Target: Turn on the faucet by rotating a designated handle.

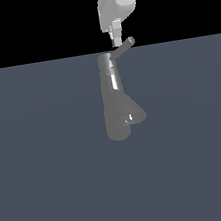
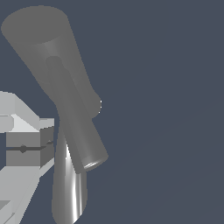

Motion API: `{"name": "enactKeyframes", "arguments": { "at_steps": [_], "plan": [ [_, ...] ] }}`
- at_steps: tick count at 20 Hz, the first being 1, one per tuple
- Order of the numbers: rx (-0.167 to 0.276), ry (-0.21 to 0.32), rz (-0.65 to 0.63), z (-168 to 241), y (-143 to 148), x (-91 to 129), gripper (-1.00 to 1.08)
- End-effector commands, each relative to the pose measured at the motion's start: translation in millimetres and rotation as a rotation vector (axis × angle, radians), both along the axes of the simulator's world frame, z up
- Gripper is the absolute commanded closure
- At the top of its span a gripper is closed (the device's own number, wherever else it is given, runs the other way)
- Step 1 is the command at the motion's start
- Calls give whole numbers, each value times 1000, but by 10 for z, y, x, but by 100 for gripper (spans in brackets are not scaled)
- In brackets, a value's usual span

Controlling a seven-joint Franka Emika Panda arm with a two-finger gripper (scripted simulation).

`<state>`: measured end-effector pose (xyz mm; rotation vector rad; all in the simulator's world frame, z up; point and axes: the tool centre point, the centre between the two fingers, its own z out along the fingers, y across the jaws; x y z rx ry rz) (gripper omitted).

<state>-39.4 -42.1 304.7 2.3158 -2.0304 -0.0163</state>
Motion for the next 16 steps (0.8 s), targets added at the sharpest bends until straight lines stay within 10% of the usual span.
{"name": "enactKeyframes", "arguments": {
  "at_steps": [1, 16],
  "plan": [
    [0, 1, -3, -25, -55, 37, 108],
    [-3, 6, -23, -203, -506, 379, 108]
  ]
}}
